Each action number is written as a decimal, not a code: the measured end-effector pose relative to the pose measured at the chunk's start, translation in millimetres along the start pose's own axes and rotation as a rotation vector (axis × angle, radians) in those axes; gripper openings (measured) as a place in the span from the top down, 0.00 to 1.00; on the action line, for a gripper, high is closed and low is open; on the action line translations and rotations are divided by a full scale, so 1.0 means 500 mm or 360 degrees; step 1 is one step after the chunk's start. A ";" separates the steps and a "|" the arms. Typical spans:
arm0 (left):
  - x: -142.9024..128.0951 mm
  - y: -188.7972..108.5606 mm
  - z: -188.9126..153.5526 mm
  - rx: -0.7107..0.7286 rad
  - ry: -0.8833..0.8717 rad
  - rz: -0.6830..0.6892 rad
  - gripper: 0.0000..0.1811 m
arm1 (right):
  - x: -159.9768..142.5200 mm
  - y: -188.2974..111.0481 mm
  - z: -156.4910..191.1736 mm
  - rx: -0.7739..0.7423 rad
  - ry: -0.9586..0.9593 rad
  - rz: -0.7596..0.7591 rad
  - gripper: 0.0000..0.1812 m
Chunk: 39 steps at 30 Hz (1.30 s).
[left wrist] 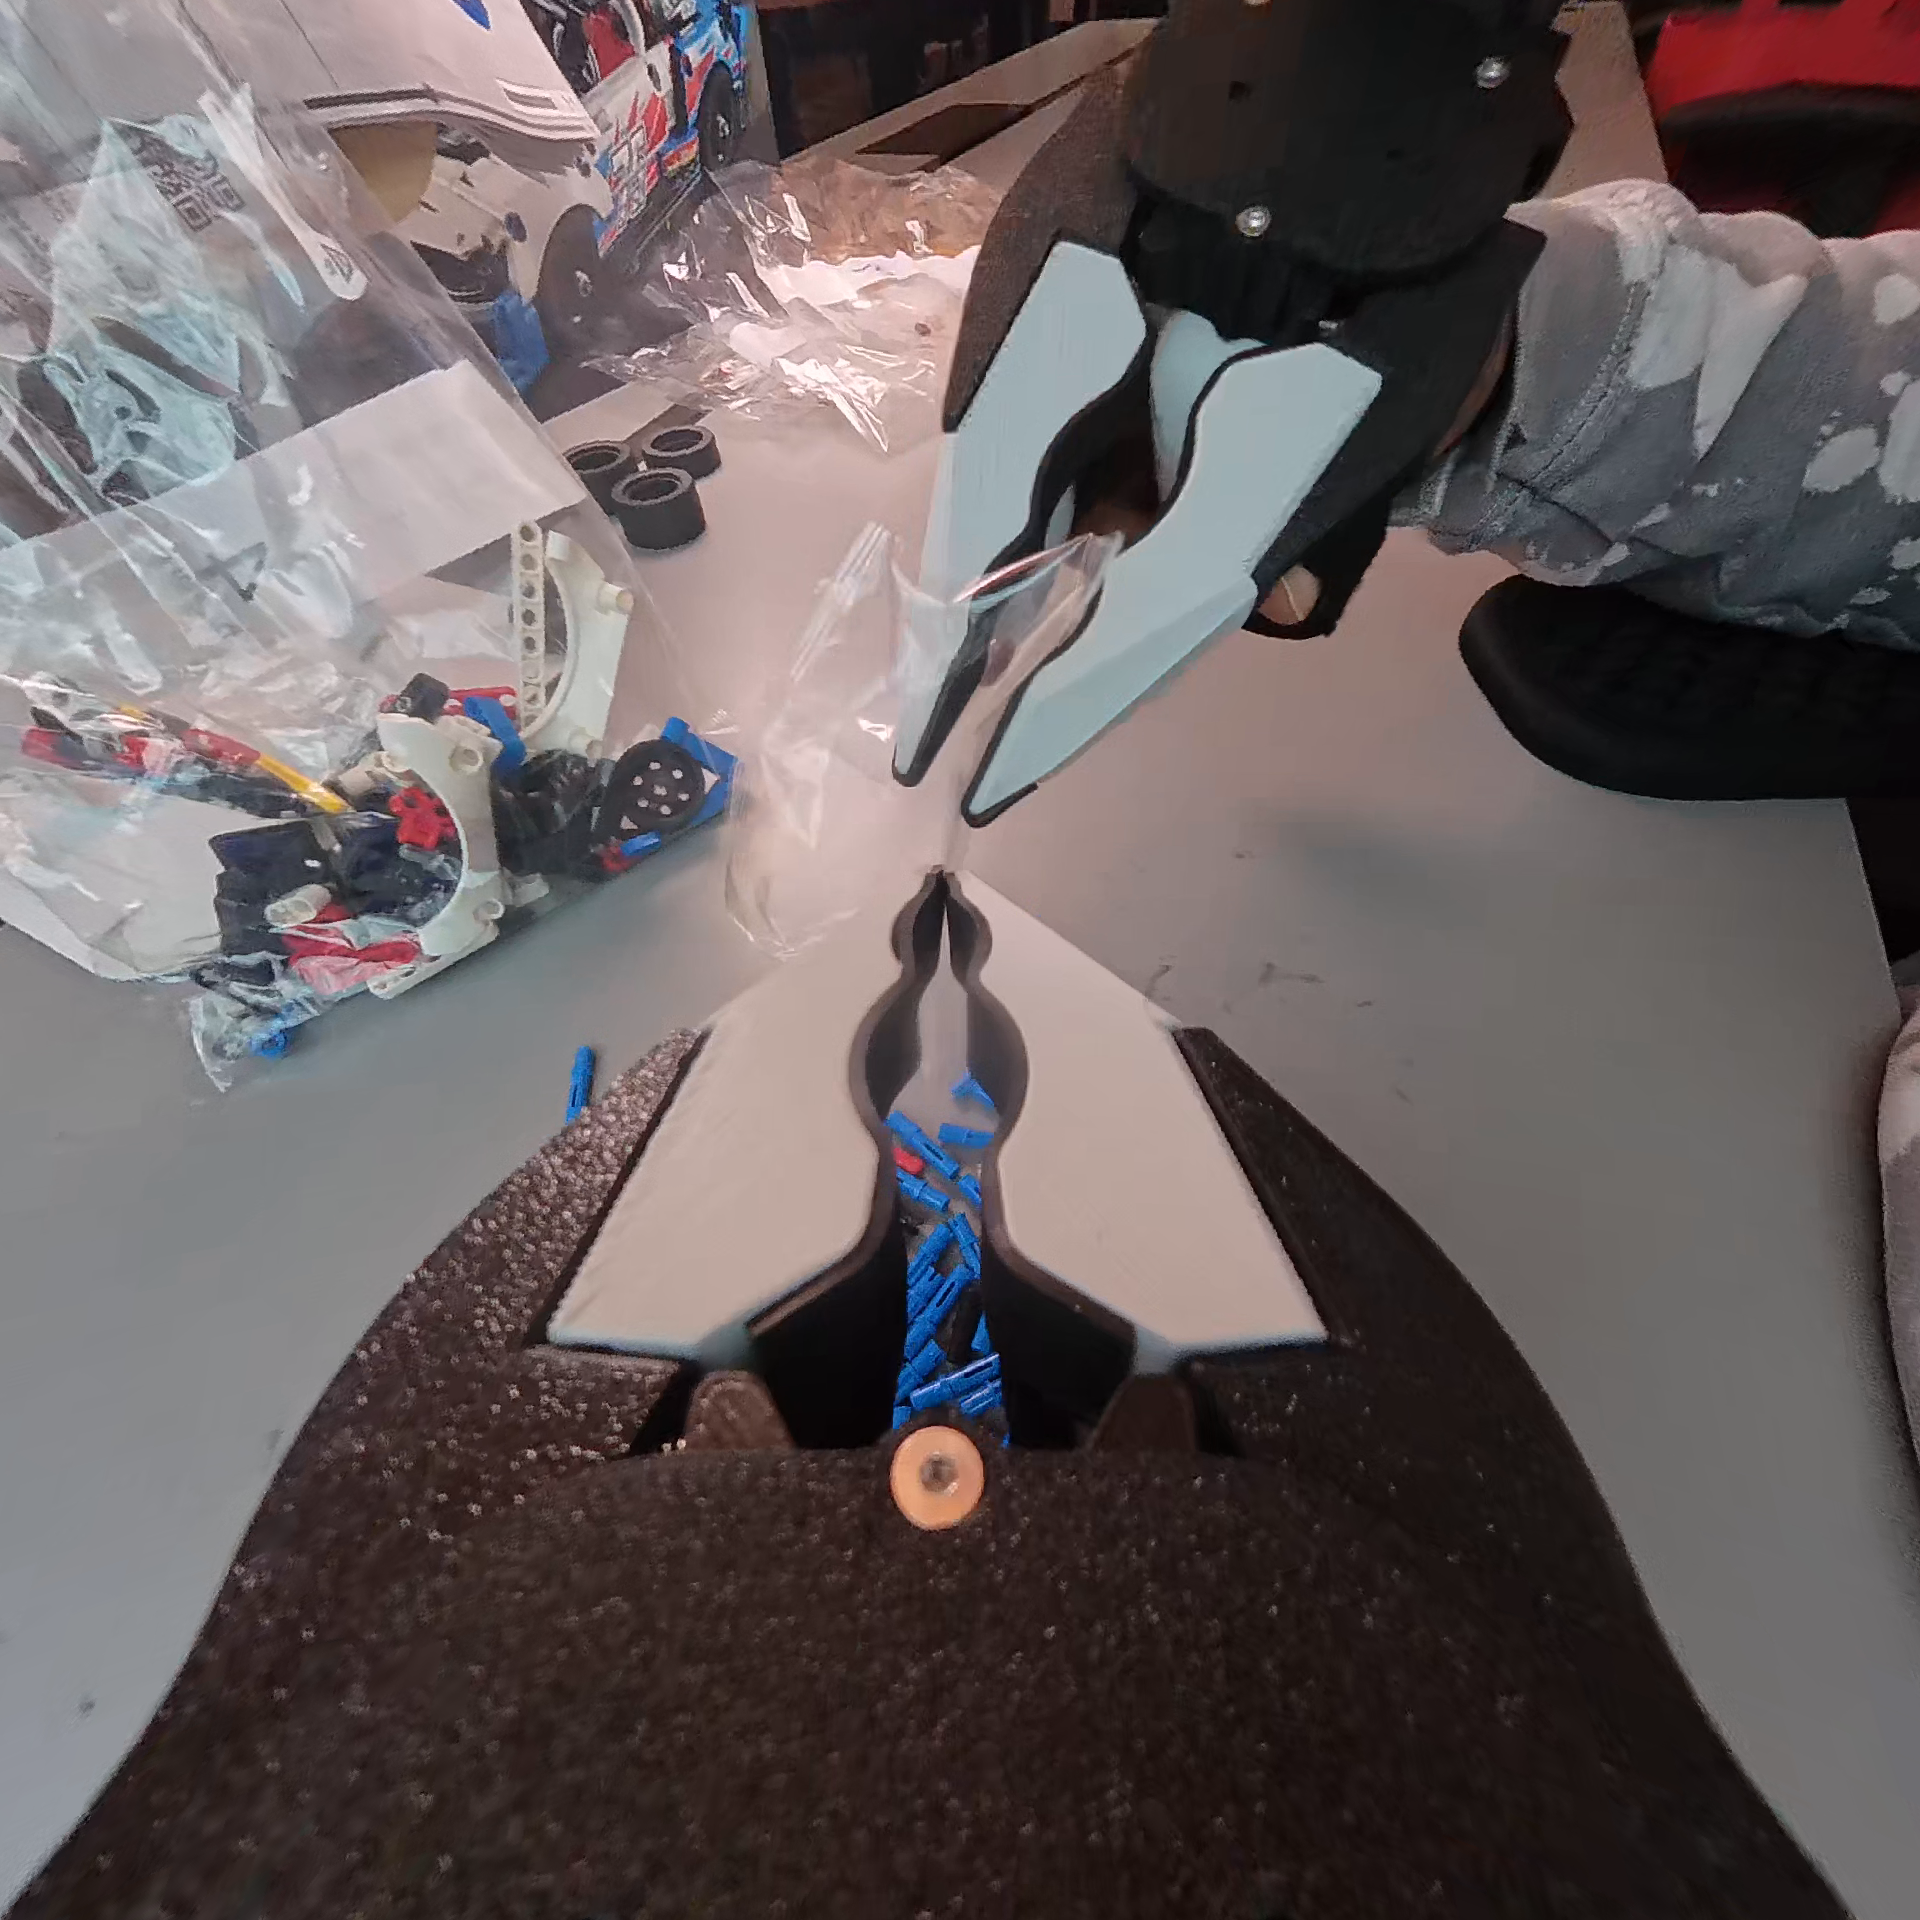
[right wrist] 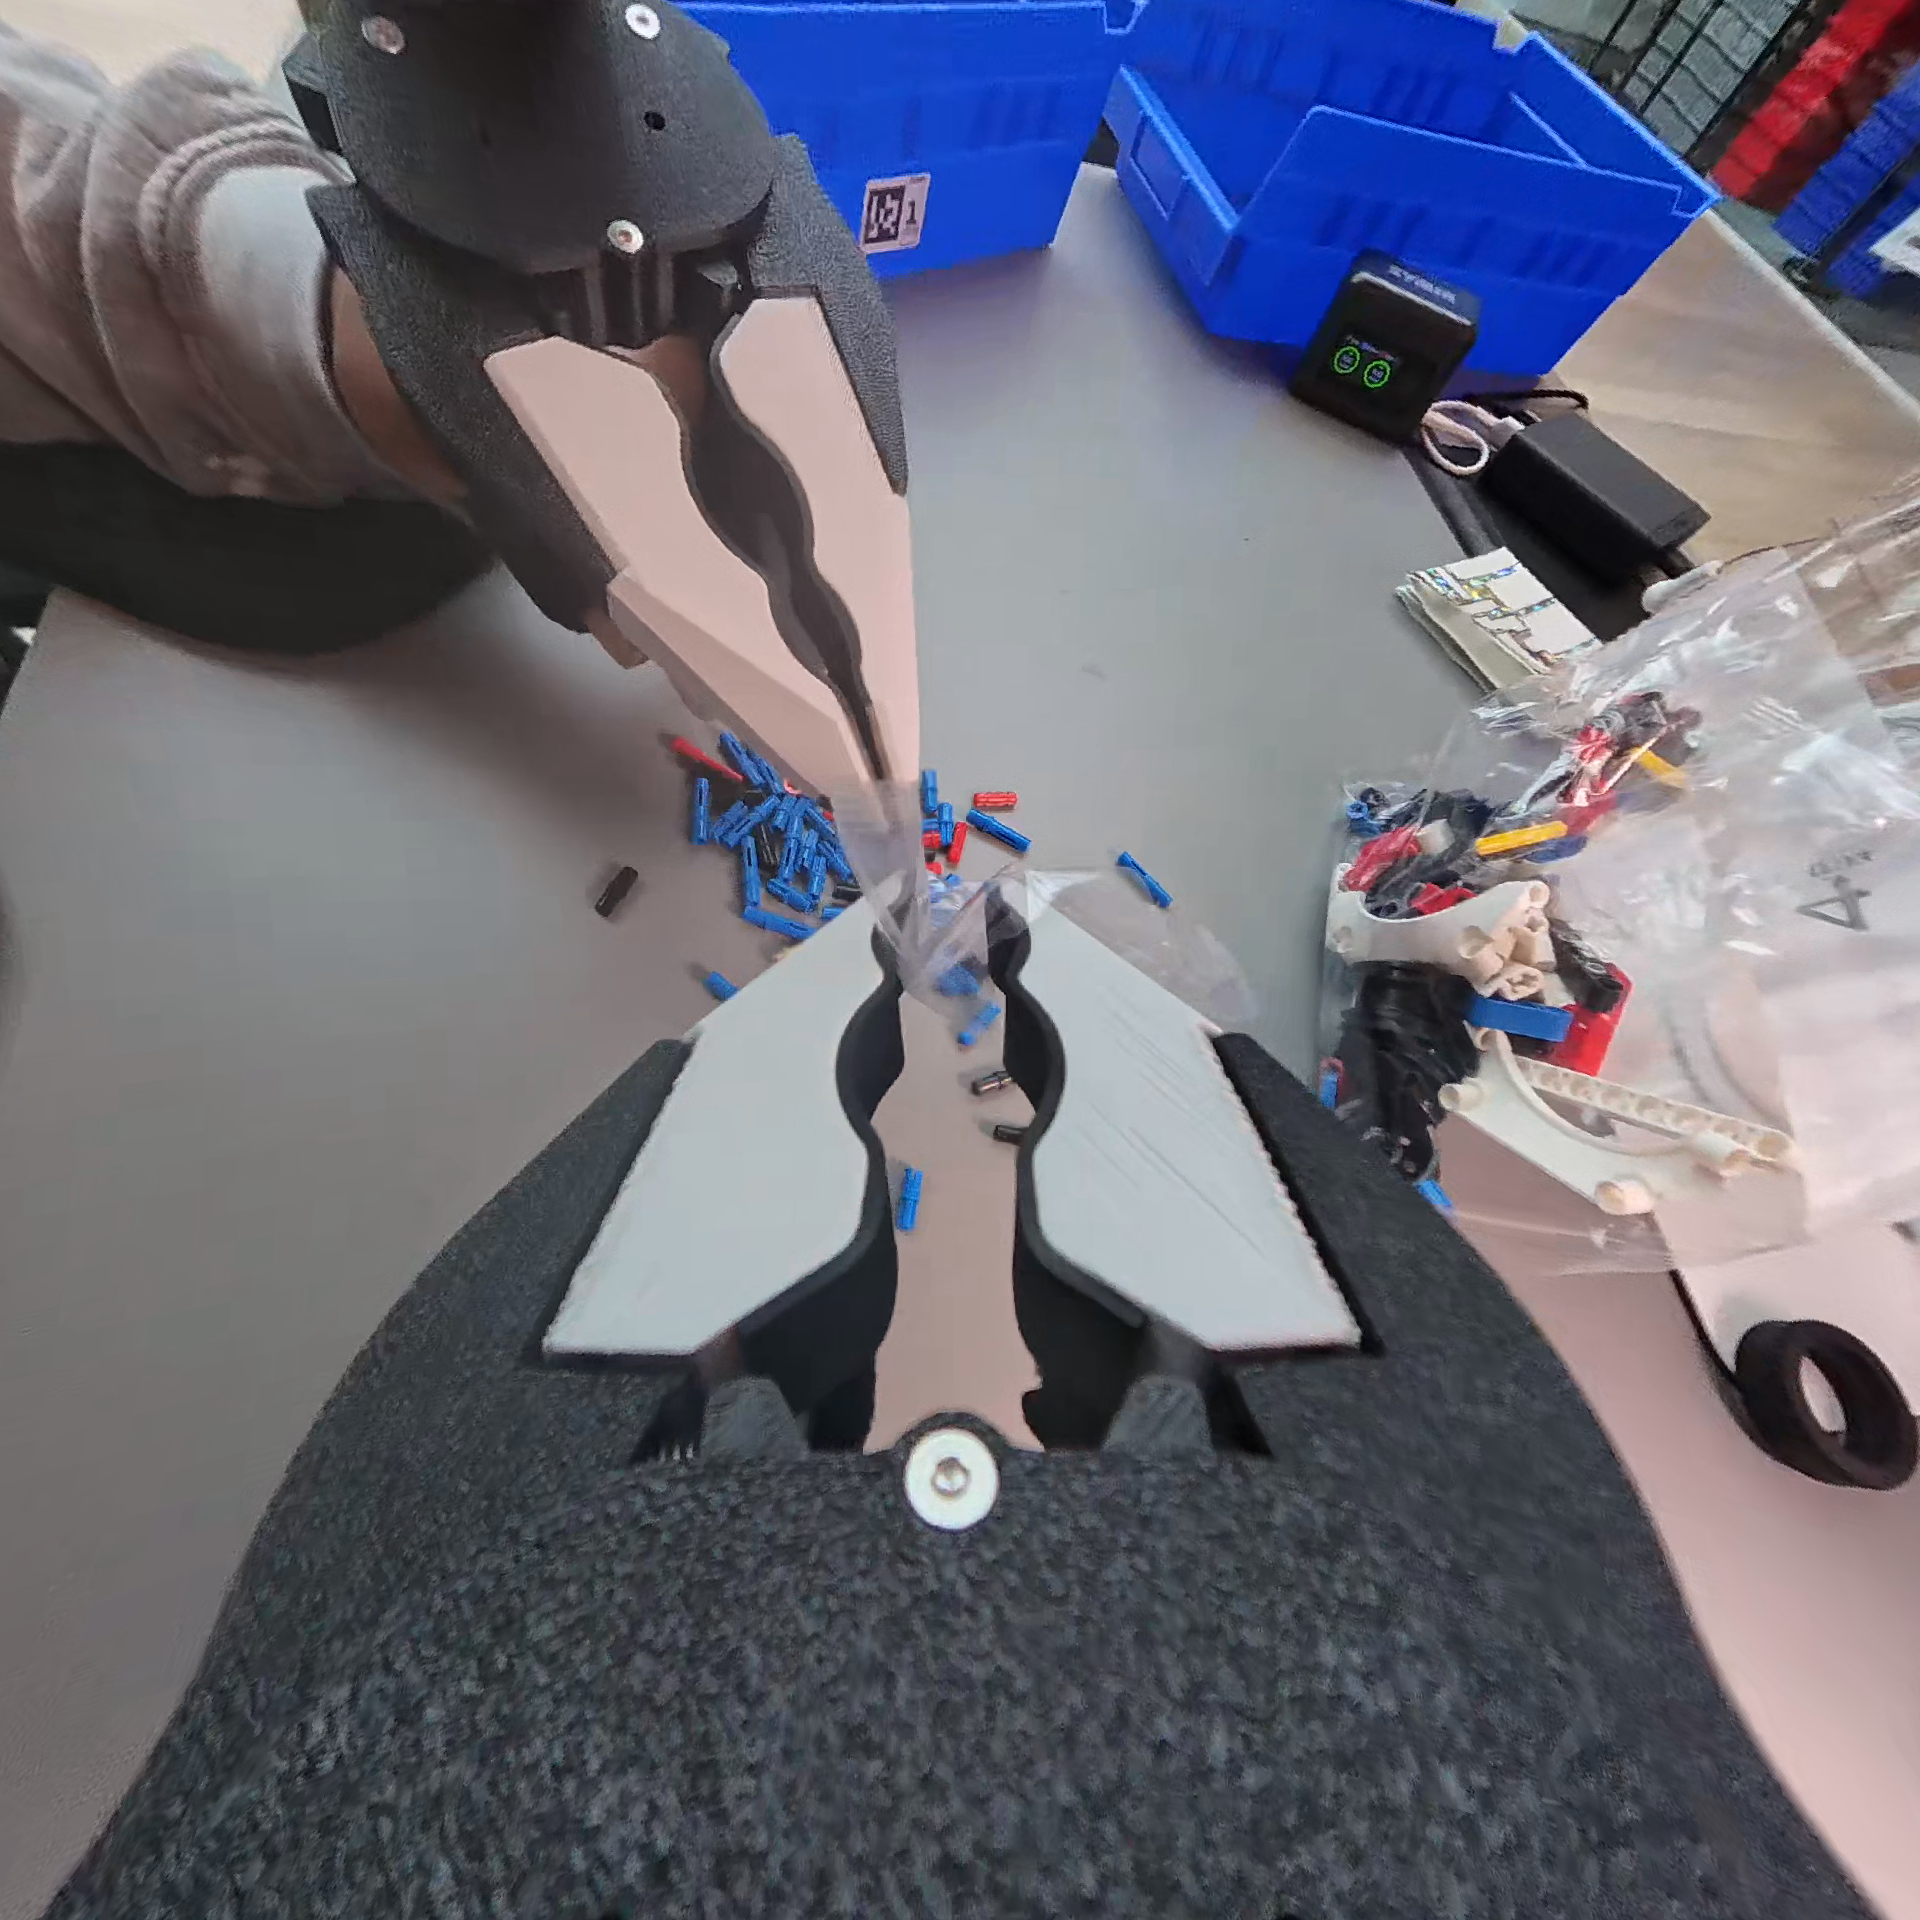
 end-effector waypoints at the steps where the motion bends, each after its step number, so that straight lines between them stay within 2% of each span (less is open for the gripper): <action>1: 0.000 0.000 -0.004 -0.0038 0.0033 -0.0011 0.99 | -0.001 -0.002 -0.003 0.0004 0.0018 -0.0031 0.92; 4: -0.005 0.001 -0.016 -0.0123 0.0088 -0.0015 0.96 | -0.009 -0.008 0.000 0.0044 -0.0070 -0.0068 0.91; 9: 0.012 -0.026 -0.003 -0.0234 0.0047 -0.0123 0.63 | -0.009 -0.019 0.034 0.0144 -0.0346 -0.0065 0.91; 12: -0.002 -0.010 -0.015 -0.0330 0.0123 0.0015 0.41 | 0.001 -0.017 0.056 0.0286 -0.0362 -0.0122 0.90; 14: -0.014 0.010 -0.029 -0.0388 0.0196 0.0125 0.34 | 0.007 -0.015 0.070 0.0372 -0.0367 -0.0147 0.88; 16: -0.022 0.024 -0.039 -0.0422 0.0235 0.0176 0.38 | 0.009 -0.013 0.082 0.0437 -0.0363 -0.0160 0.87; 20: -0.034 0.023 -0.043 -0.0528 0.0221 0.0187 0.67 | 0.010 -0.024 0.085 0.0526 -0.0306 -0.0193 0.86; 22: -0.034 0.017 -0.037 -0.0470 0.0240 0.0141 0.73 | 0.010 -0.031 0.081 0.0586 -0.0232 -0.0209 0.83; 25: -0.028 0.011 -0.033 -0.0364 0.0271 0.0094 0.74 | 0.011 -0.039 0.075 0.0701 -0.0093 -0.0256 0.82; 30: -0.023 0.012 -0.032 -0.0232 0.0319 0.0073 0.72 | 0.003 -0.046 0.064 0.0884 0.0126 -0.0310 0.86; 37: -0.024 0.009 -0.026 -0.0150 0.0357 0.0088 0.69 | -0.011 -0.045 0.035 0.0899 0.0311 -0.0372 0.89; 39: -0.020 -0.002 -0.022 -0.0196 0.0316 0.0046 0.67 | -0.011 -0.049 0.027 0.0874 0.0337 -0.0397 0.89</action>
Point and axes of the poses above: each gripper's, where its closed fingertips meet, y out along the fingers, x out of its top, z = x × y across the jaws, the point moved 9 cm from there along -y, back along the fingers, and after that the axes turned 2 degrees about -y, right-handed, at the moved point
